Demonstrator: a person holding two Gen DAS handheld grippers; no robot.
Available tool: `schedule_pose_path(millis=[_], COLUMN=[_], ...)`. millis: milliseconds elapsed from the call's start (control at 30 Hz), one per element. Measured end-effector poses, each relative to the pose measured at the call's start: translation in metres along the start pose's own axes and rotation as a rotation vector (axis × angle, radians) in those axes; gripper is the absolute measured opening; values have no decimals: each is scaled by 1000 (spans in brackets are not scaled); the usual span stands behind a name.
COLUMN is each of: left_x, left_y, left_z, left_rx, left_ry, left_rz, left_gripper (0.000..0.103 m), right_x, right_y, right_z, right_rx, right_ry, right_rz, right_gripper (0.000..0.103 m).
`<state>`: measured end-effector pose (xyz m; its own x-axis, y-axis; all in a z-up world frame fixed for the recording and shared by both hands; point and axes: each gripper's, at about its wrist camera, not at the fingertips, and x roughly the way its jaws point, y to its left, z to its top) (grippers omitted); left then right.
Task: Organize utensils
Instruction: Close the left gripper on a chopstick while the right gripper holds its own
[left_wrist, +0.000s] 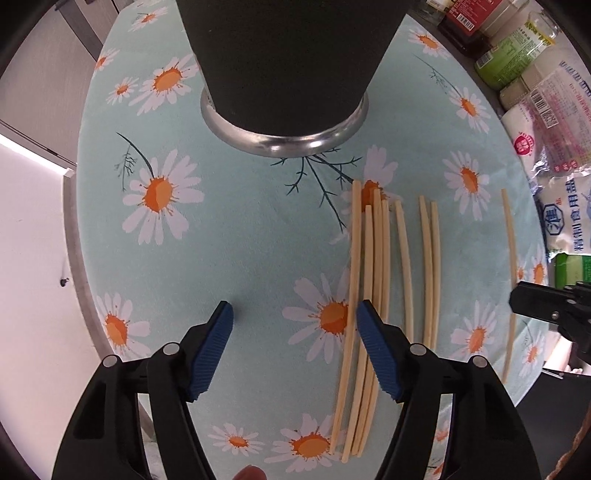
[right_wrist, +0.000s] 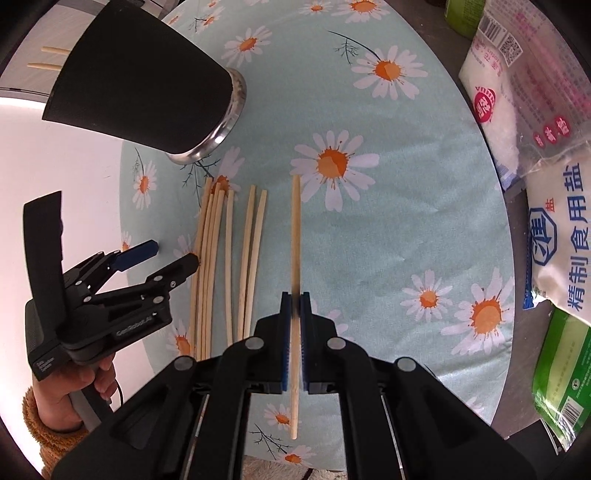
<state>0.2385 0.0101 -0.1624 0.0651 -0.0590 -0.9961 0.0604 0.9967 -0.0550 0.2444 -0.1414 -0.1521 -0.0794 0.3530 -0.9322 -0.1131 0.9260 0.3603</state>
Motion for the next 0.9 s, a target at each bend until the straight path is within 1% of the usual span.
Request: schedule_pose_path(millis=[67,100,233,300,367,533,600,633,667,700,733,767,833,900], left_x=[1,1,1,0,1,3,4,3,2,1,0,0,-2,-4], left_y=[-1,-1,-3,-9,-14,-25,-29,-31,-31,-32,-32,-32,-28,-26], left_z=[0,1,3,7,7,12,13,13,13,13,14,14,16,16], left_rx=[6,5,8,17,37,37,43,52,54,54,53,50,30,23], left_ry=[0,1,5,10,15,20,19,15,12,10,12,13,15,15], left_rz=[9,8,11,14,54,63,62,62,63,64,68,71,53,39], left_gripper=[66,66,61,58,51,50,46,40,28,20,8,6,4,4], right_x=[-2,-10,-5,-5,-3,-6,-6,-6,-6,-6,-6,-7,-7,-8], right_y=[-2,-9,-5,-5,-2,-2,-2,-2,-2,-3,-3,-4,-4,-3], right_z=[-1,-2,-3,-3,-2,-2,-2,-2,-2,-2,-2,-1,-1,-1], right_rx=[-7,-9,-17,-20,-23,-36,-39,-40,-41,-42,-42,-43,-47,-52], right_ry=[0,3,6,6,8,3,6,6,7,8,8,9,10,10], right_rz=[6,11,12,14,19,24,26,27,29,29,30,29,26,23], right_gripper=[6,6,6,6,6,6,6,6,6,6,6,6,6,6])
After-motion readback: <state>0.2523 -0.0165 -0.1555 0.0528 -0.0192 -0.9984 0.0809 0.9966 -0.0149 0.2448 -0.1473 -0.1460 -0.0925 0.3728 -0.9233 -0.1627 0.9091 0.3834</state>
